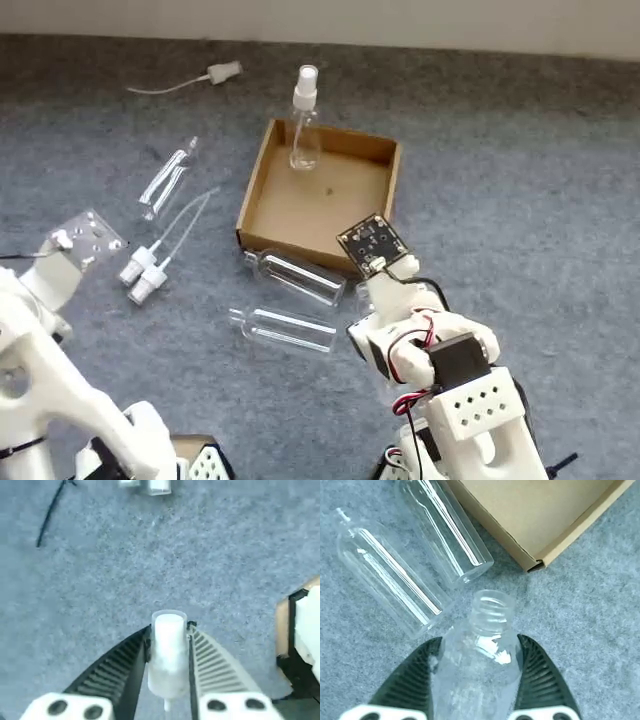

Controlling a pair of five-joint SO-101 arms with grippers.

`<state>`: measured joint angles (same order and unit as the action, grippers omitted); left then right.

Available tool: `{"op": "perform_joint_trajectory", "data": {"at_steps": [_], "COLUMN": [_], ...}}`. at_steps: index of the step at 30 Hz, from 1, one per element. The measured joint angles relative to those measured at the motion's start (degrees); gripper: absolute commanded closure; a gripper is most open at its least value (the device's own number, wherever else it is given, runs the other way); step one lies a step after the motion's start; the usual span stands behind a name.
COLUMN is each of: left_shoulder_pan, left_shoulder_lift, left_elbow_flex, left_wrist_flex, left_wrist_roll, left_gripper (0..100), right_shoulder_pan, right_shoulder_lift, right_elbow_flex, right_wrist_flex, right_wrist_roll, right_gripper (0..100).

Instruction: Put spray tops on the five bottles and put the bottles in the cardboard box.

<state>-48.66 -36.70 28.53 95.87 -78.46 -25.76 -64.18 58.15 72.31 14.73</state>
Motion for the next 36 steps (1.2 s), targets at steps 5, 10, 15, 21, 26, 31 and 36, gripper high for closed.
{"op": "perform_joint_trajectory", "data": {"at_steps": [5,10,15,21,26,31,36], "left_shoulder_pan": [8.2,19.9,33.1,48.0,56.4,64.1,67.8], "left_shoulder_lift": [0.0,0.0,0.0,-0.1,-0.1,-0.1,-0.1], "left_elbow_flex": [-11.3,-23.6,-34.6,-41.4,-41.9,-41.9,-41.9], "left_wrist_flex": [1.1,1.1,1.1,-4.1,-11.1,-13.4,-21.7], "left_wrist_roll": [16.3,40.2,59.3,77.8,86.6,87.5,87.5], "left_gripper": [92,92,92,92,92,92,92], "right_shoulder_pan": [-5.5,-13.8,-15.0,-15.0,-15.0,-15.0,-15.0], "right_shoulder_lift": [0.0,0.0,0.0,-2.7,-13.5,-25.1,-32.6], "right_elbow_flex": [0.0,0.0,-1.8,-1.8,5.2,17.2,23.6], "right_wrist_flex": [0.0,-0.5,-6.9,-17.1,-24.2,-31.0,-31.7], "right_wrist_roll": [0.0,0.0,0.0,0.0,-0.1,-3.3,-4.0], "right_gripper": [97.5,97.9,98.0,99.5,99.5,99.5,99.5]}}
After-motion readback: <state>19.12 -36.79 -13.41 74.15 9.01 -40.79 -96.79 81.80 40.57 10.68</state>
